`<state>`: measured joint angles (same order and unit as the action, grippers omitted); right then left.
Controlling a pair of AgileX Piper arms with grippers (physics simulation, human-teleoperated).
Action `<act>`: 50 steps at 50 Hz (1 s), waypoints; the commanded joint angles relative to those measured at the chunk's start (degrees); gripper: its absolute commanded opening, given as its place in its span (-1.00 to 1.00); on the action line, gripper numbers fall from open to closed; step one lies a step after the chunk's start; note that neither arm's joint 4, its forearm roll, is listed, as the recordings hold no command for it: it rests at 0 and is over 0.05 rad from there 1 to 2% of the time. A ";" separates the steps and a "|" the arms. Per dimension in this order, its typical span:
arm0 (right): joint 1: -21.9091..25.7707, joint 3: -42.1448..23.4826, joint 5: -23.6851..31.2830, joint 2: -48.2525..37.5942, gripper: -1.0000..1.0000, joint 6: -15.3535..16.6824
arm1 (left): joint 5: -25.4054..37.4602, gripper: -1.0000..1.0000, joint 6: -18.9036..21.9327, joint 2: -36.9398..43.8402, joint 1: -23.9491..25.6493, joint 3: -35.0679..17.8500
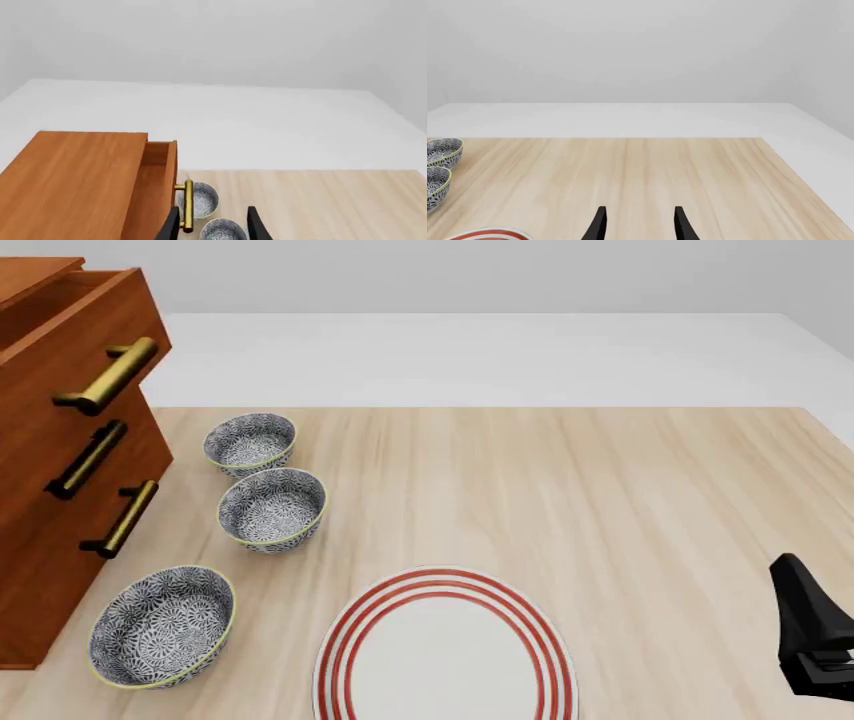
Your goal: Open the top drawer of the cabinet.
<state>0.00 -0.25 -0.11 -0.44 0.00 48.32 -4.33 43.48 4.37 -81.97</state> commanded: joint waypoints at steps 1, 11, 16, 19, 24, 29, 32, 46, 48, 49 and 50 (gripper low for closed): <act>0.00 0.00 0.00 0.01 1.00 0.00 | 2.84 1.00 -3.77 3.56 -0.72 -2.67; -0.01 0.00 0.00 0.01 1.00 -0.01 | 3.39 1.00 -5.48 2.94 -2.15 0.80; 0.00 0.00 0.00 -0.01 1.00 0.00 | 3.41 1.00 -7.73 2.31 -2.65 2.32; 0.01 0.00 0.00 0.00 1.00 -0.01 | 3.03 1.00 -7.67 2.42 -3.32 2.84; 0.00 0.00 0.00 0.01 1.00 0.00 | 3.22 1.00 -6.94 2.60 -3.77 4.25; 0.00 0.00 0.00 0.00 1.00 0.00 | 2.41 1.00 -6.70 2.47 -4.00 7.00; 0.00 0.00 0.00 0.01 1.00 0.00 | 1.92 1.00 -6.59 2.75 -4.37 7.59; 0.00 0.00 0.00 -0.01 1.00 0.00 | 2.12 1.00 -6.30 4.38 -4.31 5.88; 0.00 0.00 0.00 0.00 1.00 0.01 | 2.05 1.00 -6.18 4.71 -4.54 5.49; 0.00 0.00 0.00 0.00 1.00 0.01 | 1.91 1.00 -6.13 4.62 -4.66 5.83; 0.00 0.00 0.00 0.00 1.00 0.01 | 1.80 1.00 -6.02 4.59 -4.79 6.07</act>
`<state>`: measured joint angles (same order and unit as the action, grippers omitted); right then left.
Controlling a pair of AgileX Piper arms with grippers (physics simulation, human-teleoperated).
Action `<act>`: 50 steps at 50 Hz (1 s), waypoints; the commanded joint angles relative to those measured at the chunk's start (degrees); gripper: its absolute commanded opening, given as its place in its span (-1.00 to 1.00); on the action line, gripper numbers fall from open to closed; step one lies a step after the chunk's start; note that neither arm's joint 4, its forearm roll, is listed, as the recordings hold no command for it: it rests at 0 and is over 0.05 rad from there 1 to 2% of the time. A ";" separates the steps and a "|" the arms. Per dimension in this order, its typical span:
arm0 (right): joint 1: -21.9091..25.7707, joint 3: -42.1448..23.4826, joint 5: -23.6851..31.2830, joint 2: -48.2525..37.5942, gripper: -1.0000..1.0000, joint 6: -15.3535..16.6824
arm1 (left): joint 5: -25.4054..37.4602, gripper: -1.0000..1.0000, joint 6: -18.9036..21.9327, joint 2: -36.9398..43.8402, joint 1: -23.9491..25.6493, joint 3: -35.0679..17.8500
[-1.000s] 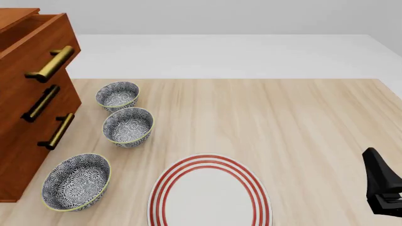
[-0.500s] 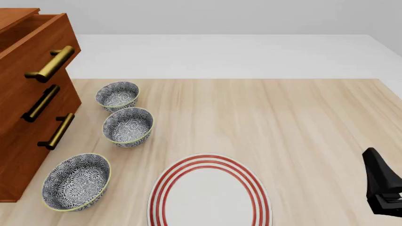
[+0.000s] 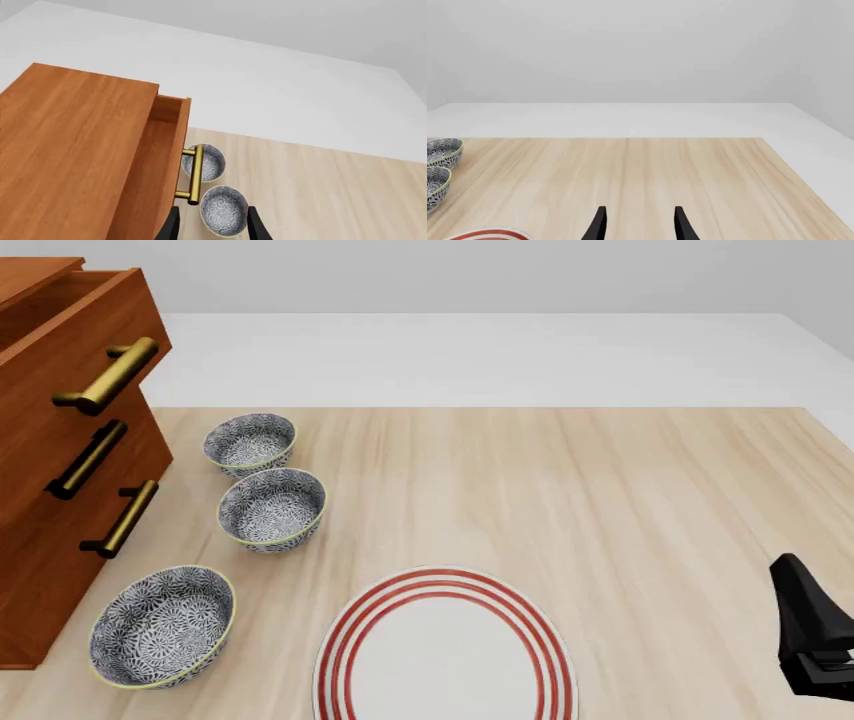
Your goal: Open the top drawer of the cabinet.
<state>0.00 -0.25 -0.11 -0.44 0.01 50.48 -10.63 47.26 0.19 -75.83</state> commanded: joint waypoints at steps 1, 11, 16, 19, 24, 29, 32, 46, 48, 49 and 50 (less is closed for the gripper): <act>0.01 0.00 0.00 0.00 1.00 -0.01 | -0.25 1.00 0.46 1.06 -0.71 -0.25; 0.00 0.00 0.00 -0.01 1.00 -0.01 | 0.11 1.00 0.58 3.17 -1.92 -2.13; 0.00 0.00 0.00 0.00 1.00 0.00 | -0.11 1.00 0.84 3.77 -2.39 -2.04; 0.01 0.00 0.00 -0.01 1.00 -0.01 | -0.27 1.00 0.97 3.83 -2.45 -1.85; 0.01 0.00 0.00 0.00 1.00 0.00 | -0.41 1.00 1.22 4.06 -2.54 -1.76; 0.01 0.00 0.00 0.00 1.00 0.00 | -0.68 1.00 1.85 4.01 -2.42 -0.96; 0.01 0.00 0.00 0.00 1.00 -0.01 | -0.85 1.00 1.87 4.11 -2.37 -0.66; -0.01 0.00 0.00 0.00 1.00 0.00 | -2.43 1.00 2.42 4.39 -3.02 1.40; 0.00 0.00 0.00 0.00 1.00 0.01 | -2.44 1.00 2.49 4.37 -3.03 1.44; 0.00 0.00 0.00 -0.01 1.00 0.00 | -2.64 1.00 2.44 4.57 -3.43 1.40; 0.00 0.00 0.00 -0.01 1.00 0.00 | -2.71 1.00 2.54 4.67 -3.55 1.47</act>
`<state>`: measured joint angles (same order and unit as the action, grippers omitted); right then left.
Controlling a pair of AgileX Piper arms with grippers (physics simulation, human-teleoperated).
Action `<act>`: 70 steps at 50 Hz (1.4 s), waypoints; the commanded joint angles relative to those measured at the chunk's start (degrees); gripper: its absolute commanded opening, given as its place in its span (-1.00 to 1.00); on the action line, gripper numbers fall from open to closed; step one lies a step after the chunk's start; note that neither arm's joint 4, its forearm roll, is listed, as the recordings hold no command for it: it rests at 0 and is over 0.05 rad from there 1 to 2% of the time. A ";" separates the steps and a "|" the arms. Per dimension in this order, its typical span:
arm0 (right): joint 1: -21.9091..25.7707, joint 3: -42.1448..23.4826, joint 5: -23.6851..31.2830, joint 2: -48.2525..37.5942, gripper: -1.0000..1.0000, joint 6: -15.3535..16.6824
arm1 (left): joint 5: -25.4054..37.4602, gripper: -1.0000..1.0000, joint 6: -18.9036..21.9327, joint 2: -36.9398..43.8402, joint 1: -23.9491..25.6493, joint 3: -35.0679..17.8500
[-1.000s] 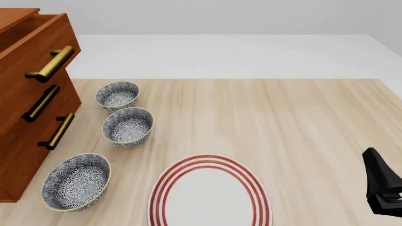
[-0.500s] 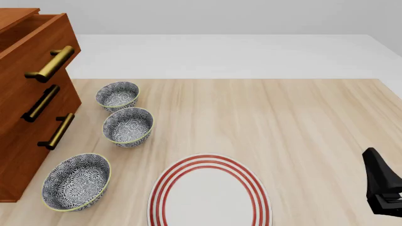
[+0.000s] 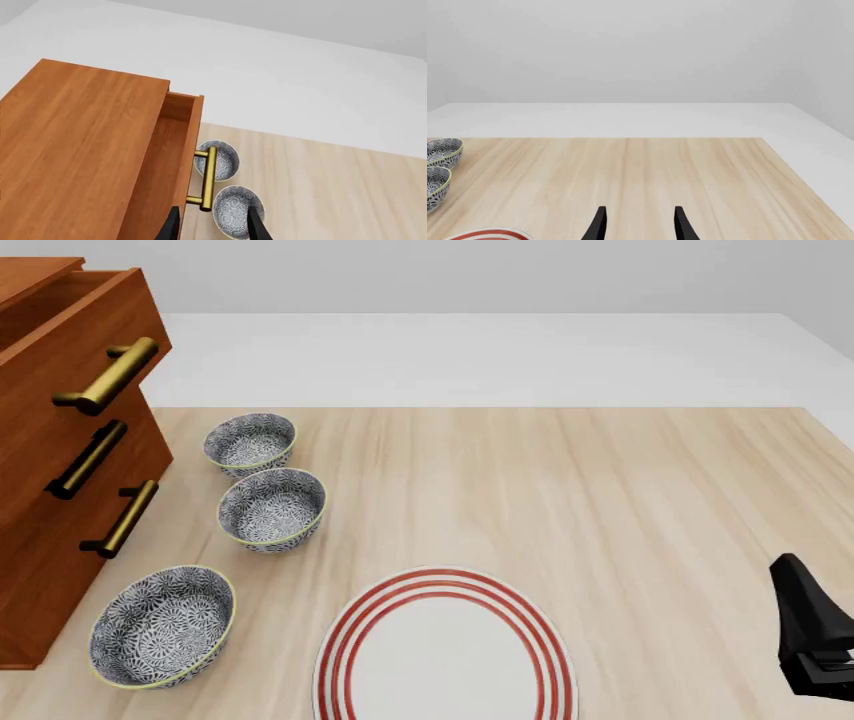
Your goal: Open the top drawer of the cabinet.
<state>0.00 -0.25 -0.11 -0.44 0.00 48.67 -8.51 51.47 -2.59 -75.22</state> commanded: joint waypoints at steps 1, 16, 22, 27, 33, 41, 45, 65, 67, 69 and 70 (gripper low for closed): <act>-0.01 0.00 0.00 -0.01 1.00 0.00 | -1.06 1.00 0.52 0.53 -0.98 0.97; 0.00 0.00 0.00 -0.01 1.00 -0.02 | -2.14 1.00 1.09 1.47 -2.29 1.93; -0.01 0.00 0.00 0.00 1.00 0.00 | -2.72 1.00 1.19 1.47 -2.21 2.74; 0.01 0.00 0.00 -0.01 1.00 0.01 | -2.83 1.00 1.38 1.58 -2.08 3.00; 0.00 0.00 0.00 -0.01 1.00 0.01 | -3.23 1.00 1.94 2.21 -2.47 2.95; -0.01 0.00 0.00 0.00 1.00 -0.01 | -3.84 1.00 2.18 2.97 -3.31 3.03; 0.00 0.00 0.00 0.00 1.00 -0.01 | -4.29 1.00 2.48 3.23 -3.56 3.40; 0.00 0.00 0.00 -0.01 1.00 0.01 | -5.80 1.00 2.74 4.57 -3.28 5.49; 0.00 0.00 0.00 0.00 1.00 -0.01 | -5.77 1.00 2.72 4.85 -3.27 5.18; 0.00 0.00 0.00 0.00 1.00 0.00 | -5.63 1.00 2.87 5.06 -3.40 4.68; 0.00 0.00 0.00 -0.01 1.00 0.00 | -5.61 1.00 2.78 5.16 -3.42 4.54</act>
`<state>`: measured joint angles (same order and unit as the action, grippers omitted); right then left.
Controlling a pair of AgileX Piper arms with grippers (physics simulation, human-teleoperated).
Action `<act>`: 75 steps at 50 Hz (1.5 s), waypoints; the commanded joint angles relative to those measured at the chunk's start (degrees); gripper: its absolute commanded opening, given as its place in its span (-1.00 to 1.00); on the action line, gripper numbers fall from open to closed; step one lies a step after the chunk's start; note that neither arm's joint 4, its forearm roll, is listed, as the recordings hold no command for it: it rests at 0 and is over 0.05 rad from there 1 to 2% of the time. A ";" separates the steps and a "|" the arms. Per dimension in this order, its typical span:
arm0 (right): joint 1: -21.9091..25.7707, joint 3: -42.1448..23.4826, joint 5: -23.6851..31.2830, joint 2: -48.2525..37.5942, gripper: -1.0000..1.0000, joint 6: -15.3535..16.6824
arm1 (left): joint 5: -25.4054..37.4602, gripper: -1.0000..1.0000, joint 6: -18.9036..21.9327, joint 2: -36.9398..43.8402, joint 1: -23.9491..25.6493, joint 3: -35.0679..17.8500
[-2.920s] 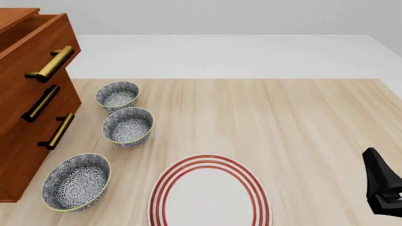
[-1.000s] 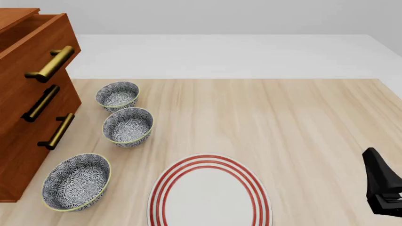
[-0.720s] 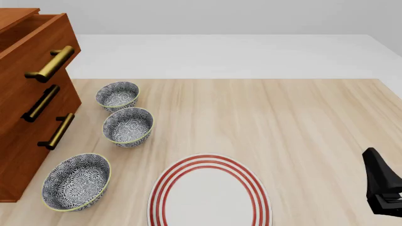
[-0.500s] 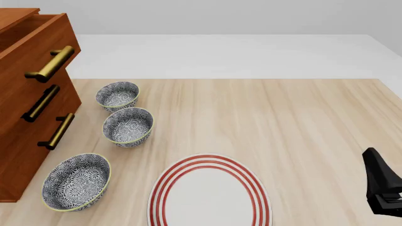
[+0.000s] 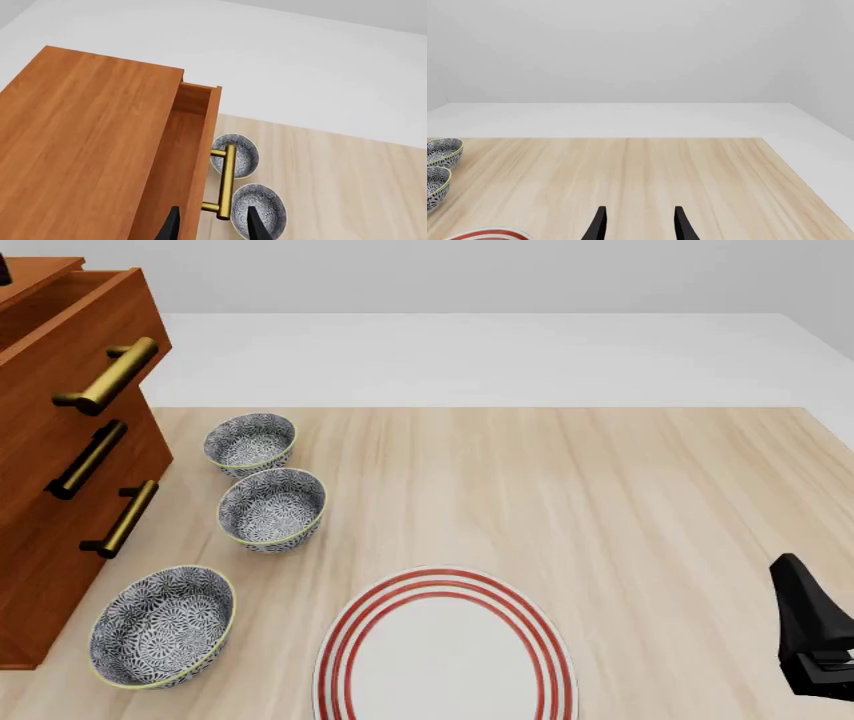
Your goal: Open the top drawer of the cabinet.
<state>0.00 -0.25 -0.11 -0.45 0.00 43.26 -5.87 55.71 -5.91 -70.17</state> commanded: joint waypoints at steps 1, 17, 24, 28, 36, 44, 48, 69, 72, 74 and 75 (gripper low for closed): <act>0.00 0.00 0.00 -0.01 1.00 0.00 | -0.19 1.00 0.13 0.93 -0.10 -0.51; 0.00 0.00 0.00 0.00 1.00 0.00 | -1.75 1.00 0.21 2.60 -0.35 0.75; -0.01 0.00 0.00 0.01 1.00 0.00 | -2.26 1.00 0.29 3.79 -0.36 0.90; 0.01 0.00 0.00 0.00 1.00 0.01 | -2.30 1.00 0.43 4.14 -0.12 1.00; 0.02 0.00 0.00 0.00 1.00 0.01 | -2.60 1.00 0.35 4.84 -0.01 1.09; 0.01 0.00 0.00 0.00 1.00 0.00 | -2.87 1.00 0.37 5.20 -0.01 1.53; 0.00 0.00 0.00 0.00 1.00 0.00 | -3.23 1.00 0.60 5.20 0.01 1.93; 0.00 0.00 0.00 0.00 1.00 0.00 | -4.58 1.00 -0.27 6.97 -0.15 2.76; 0.00 0.00 0.00 0.00 1.00 0.00 | -5.06 1.00 -0.44 7.53 -0.40 3.00; -0.01 0.00 0.00 0.01 1.00 0.00 | -5.17 1.00 -0.41 7.71 -0.43 3.02; 0.01 0.00 0.00 0.00 1.00 0.01 | -5.17 1.00 -0.53 7.90 -0.50 2.81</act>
<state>0.00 -0.25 -0.11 -0.44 0.00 38.83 -6.02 62.45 -6.08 -67.50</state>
